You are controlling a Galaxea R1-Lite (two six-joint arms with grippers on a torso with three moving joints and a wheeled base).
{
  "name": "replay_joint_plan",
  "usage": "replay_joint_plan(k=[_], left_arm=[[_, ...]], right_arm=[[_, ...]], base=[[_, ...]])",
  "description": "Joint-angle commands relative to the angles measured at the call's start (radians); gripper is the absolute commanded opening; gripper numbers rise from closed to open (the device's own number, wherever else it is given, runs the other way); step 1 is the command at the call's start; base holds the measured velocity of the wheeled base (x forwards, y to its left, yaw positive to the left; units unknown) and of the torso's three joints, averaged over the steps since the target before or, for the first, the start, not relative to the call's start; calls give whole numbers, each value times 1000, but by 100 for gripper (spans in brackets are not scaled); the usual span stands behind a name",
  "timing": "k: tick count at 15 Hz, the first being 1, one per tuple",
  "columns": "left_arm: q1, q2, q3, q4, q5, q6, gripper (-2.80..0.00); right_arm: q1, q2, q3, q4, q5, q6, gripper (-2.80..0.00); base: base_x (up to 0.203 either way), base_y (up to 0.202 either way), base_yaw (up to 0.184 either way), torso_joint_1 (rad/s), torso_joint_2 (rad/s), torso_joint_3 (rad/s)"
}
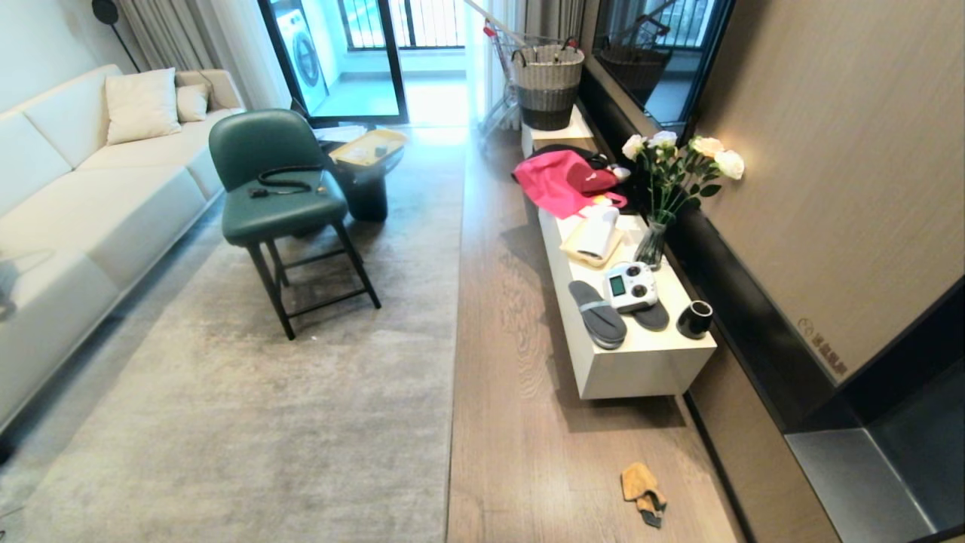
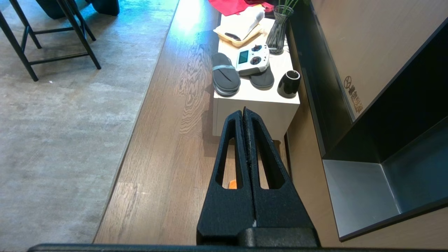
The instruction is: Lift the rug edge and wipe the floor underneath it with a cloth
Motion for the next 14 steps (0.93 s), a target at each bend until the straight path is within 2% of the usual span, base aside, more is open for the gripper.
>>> replay_joint_plan(k=[1,14], left_arm=[[0,0,0,0,0,0,-280],[0,0,0,0,0,0,-280]], right_arm=[[1,1,0,0,1,-1,-280],[0,1,0,-1,3,-3,-280]], base=[[0,0,0,0,0,0],[0,0,0,0,0,0]])
